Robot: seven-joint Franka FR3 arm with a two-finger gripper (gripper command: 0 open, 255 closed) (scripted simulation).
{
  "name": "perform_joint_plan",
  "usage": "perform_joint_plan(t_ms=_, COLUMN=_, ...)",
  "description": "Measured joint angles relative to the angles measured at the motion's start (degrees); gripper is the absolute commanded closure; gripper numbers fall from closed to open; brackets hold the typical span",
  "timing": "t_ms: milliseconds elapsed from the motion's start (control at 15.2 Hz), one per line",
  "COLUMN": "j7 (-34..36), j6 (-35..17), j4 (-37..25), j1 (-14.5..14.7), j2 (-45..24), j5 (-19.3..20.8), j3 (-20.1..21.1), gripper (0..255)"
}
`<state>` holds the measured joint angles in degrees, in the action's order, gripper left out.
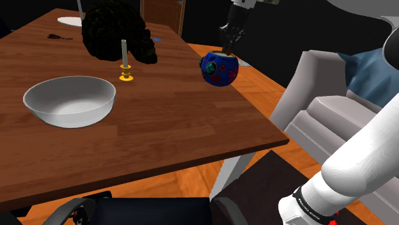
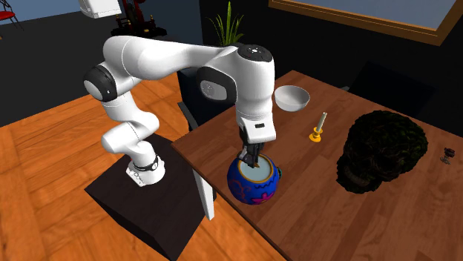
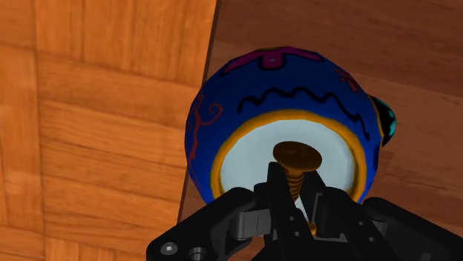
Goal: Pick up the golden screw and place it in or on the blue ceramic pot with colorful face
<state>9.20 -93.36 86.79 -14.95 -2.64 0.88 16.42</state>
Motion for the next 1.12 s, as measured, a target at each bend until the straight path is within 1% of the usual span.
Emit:
perform_joint_plan(t_ms=264, j7=0.01, j6=-0.09, j4=0.09, j1=0.01, j2=0.01, j5=0.00, j3=0.01, gripper=255)
perform_joint_plan(t_ms=330, j7=0.01, j6=-0.09, j4=0.09, j1=0.01, j2=0.01, j5=0.00, j3=0.01, gripper=0)
perform_joint_plan(t_ms=726, j7=0.02, j6=-0.09, j4=0.09, j1=0.01, j2=0.01, j5=0.00, j3=0.01, gripper=0)
perform_joint_plan(t_ms=858, j7=0.10, j6=2.13, j4=-2.42, j1=0.09, j2=-0.26, j5=0.08, j3=0.07, gripper=0)
perform_joint_plan(t_ms=990, j7=0.38, j6=6.07, j4=-7.56, j1=0.34, j2=-1.46, j5=0.48, j3=0.25, gripper=0)
perform_joint_plan(t_ms=1122, j7=0.45, j6=7.60, j4=-9.66, j1=0.42, j2=-2.08, j5=0.67, j3=0.29, gripper=0)
